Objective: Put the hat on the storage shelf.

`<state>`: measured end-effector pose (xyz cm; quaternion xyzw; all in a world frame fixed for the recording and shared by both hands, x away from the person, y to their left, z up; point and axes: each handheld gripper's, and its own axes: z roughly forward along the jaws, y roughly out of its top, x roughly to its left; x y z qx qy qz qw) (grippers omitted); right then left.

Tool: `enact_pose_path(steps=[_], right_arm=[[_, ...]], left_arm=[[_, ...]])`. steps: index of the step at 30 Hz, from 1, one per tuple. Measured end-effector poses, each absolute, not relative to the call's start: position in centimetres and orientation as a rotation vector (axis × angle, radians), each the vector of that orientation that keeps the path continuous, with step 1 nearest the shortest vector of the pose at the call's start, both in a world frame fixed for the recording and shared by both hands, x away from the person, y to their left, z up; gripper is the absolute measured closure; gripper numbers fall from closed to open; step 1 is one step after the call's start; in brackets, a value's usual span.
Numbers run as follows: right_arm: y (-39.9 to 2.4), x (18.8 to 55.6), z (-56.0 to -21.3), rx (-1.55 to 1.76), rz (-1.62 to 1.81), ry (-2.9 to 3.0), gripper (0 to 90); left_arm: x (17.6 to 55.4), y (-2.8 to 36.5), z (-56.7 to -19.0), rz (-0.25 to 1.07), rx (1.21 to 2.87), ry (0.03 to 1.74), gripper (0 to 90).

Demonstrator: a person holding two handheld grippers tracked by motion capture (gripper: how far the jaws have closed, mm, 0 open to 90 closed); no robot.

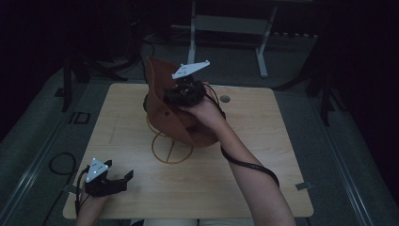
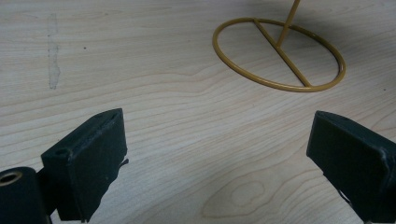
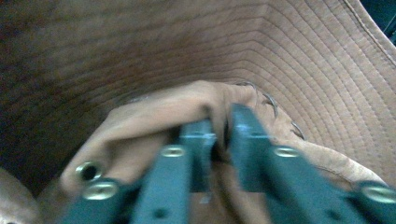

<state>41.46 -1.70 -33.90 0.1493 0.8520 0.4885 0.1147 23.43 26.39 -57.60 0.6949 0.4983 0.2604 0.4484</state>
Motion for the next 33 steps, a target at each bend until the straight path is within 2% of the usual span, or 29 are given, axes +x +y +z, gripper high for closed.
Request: enact_pose_path(steps=[1,7,13,20,33], right_arm=[[-1.6,41.4,-34.1,0.428,1.429,2.510,51.0],[-0.3,40.6,-34.9,0.369,1.338,2.535,22.8],[-0.8,40.3,-34.4,0.362,1.369,2.528,14.3],[-3.1,40.3,-33.7,0.365,1.409,2.463,14.2],[-8.4,40.5,-34.9,0.496,1.444,2.414,14.8]], left_arm=[[23.4,26.4,-57.6,0.644,1.719,1.232,5.7],[23.4,26.4,-57.7,0.641,1.720,1.232,5.7],[23.4,26.5,-57.8,0.639,1.718,1.240,5.7],[23.4,26.4,-57.8,0.645,1.719,1.241,5.7],[23.6,26.2,-57.9,0.642,1.723,1.247,5.7]])
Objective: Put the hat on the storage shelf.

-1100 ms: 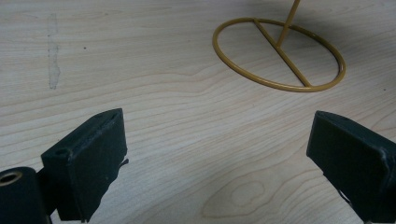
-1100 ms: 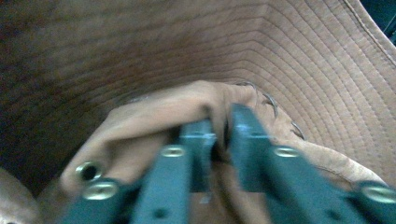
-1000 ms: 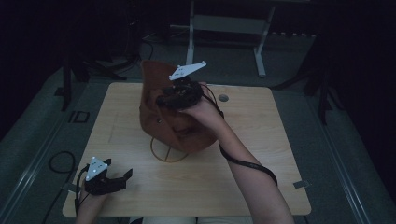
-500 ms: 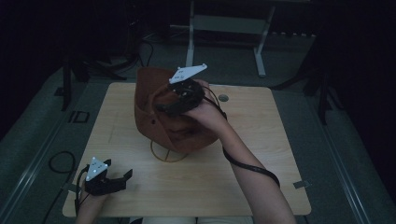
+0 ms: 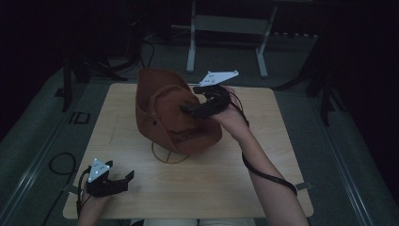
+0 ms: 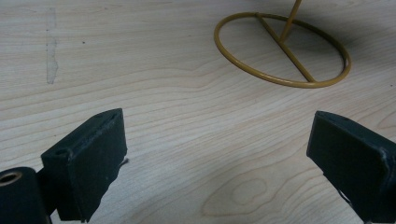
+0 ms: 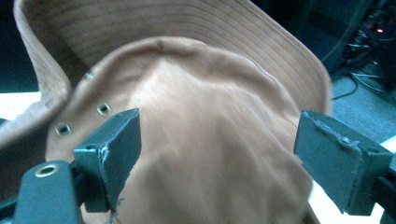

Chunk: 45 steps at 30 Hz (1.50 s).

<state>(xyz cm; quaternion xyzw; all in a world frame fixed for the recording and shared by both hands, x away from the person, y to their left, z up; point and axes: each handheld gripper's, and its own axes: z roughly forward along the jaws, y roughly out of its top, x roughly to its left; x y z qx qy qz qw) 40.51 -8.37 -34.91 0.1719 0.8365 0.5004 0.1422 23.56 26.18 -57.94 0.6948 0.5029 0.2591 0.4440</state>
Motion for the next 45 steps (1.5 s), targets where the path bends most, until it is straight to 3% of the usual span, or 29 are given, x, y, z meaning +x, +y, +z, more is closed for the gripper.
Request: enact_pose_path(steps=[24,45], right_arm=[[-19.9,39.8,-41.1,0.777,1.424,2.352,15.2],[-24.4,37.7,-48.5,0.900,1.367,2.377,15.0]], left_arm=[[23.5,25.9,-57.9,0.665,1.726,1.251,5.6],[23.4,25.8,-57.9,0.656,1.719,1.253,5.6]])
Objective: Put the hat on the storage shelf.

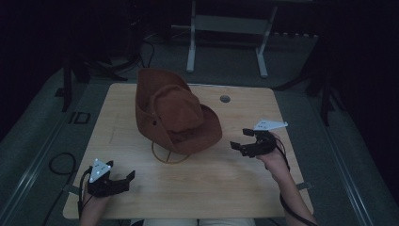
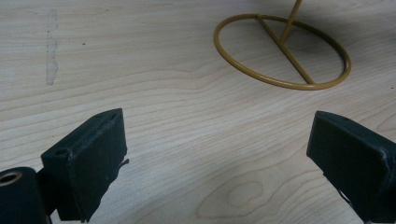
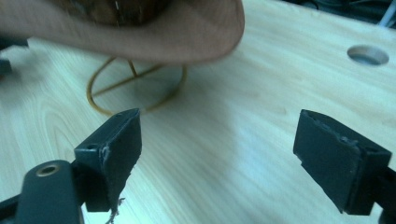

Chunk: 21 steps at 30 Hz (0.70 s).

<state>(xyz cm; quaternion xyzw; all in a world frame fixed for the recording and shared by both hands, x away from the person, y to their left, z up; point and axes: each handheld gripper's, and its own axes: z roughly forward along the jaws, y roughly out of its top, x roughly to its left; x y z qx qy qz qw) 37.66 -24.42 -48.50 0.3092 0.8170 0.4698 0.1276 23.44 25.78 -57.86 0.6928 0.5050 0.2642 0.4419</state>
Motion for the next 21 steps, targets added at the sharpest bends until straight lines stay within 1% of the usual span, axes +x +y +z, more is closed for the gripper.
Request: enact_pose_path(steps=[9,10,11,15,16,21], right_arm=[[-26.0,36.0,-51.3,0.866,1.361,2.352,15.0],[-26.8,35.3,-52.4,0.866,1.357,2.348,14.9],[-27.1,35.1,-52.7,0.872,1.356,2.348,14.9],[-27.6,34.7,-53.2,0.878,1.364,2.343,15.0],[-28.3,33.9,-54.1,0.894,1.370,2.346,14.9],[-29.0,32.7,-54.9,0.888,1.348,2.347,14.8]], left_arm=[[23.4,25.9,-57.7,0.671,1.714,1.248,5.7],[23.4,25.9,-57.8,0.670,1.709,1.250,5.6],[23.4,25.9,-57.8,0.671,1.710,1.251,5.6],[23.4,25.9,-57.8,0.668,1.711,1.250,5.7],[23.4,25.9,-57.8,0.667,1.717,1.249,5.6],[23.3,25.9,-57.8,0.665,1.712,1.247,5.6]])
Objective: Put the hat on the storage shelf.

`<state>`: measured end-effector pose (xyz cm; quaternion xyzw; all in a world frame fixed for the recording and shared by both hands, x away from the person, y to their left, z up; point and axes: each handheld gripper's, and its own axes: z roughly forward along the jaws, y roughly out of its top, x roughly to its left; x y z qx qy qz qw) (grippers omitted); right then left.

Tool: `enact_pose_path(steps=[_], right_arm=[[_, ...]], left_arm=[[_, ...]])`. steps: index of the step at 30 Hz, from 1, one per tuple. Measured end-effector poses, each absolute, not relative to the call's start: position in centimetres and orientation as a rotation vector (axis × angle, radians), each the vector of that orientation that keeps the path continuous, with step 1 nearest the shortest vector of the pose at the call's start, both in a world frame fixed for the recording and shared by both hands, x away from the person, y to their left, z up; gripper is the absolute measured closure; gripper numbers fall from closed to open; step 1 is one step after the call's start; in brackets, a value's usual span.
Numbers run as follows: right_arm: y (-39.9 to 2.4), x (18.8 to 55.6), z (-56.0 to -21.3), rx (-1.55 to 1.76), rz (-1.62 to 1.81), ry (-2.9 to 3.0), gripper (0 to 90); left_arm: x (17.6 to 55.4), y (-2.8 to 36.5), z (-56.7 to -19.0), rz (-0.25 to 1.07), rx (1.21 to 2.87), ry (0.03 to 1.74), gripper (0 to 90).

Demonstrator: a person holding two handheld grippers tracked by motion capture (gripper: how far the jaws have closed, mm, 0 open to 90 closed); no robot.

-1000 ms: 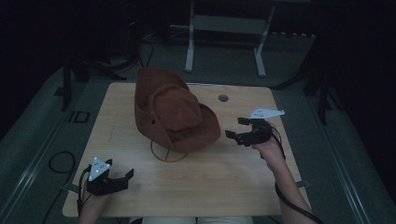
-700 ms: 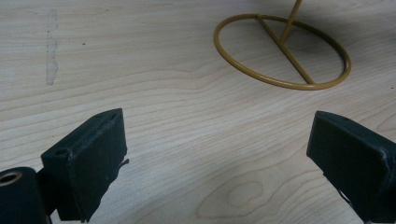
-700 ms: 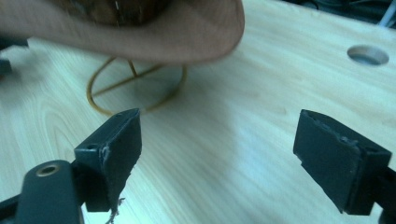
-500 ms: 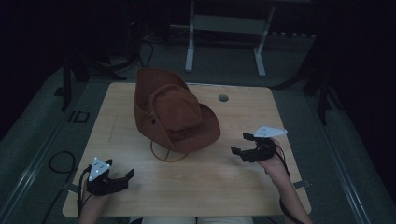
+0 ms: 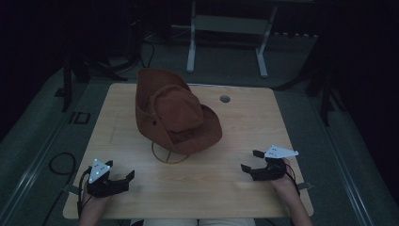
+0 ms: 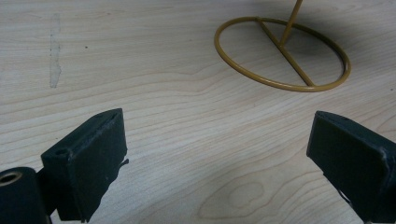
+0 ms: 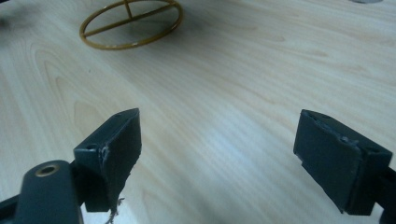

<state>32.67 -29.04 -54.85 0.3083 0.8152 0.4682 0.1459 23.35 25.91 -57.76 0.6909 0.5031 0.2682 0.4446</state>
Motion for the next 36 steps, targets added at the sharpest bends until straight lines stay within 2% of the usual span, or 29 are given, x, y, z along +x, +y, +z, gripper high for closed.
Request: enact_pose_path(steps=[18,36], right_arm=[[-32.0,29.6,-56.4,0.888,1.298,2.283,13.8],[-31.9,29.7,-56.7,0.888,1.255,2.258,13.8]], left_arm=[[23.3,26.0,-57.8,0.659,1.710,1.246,5.7],[23.2,25.9,-57.8,0.663,1.721,1.239,5.7]])
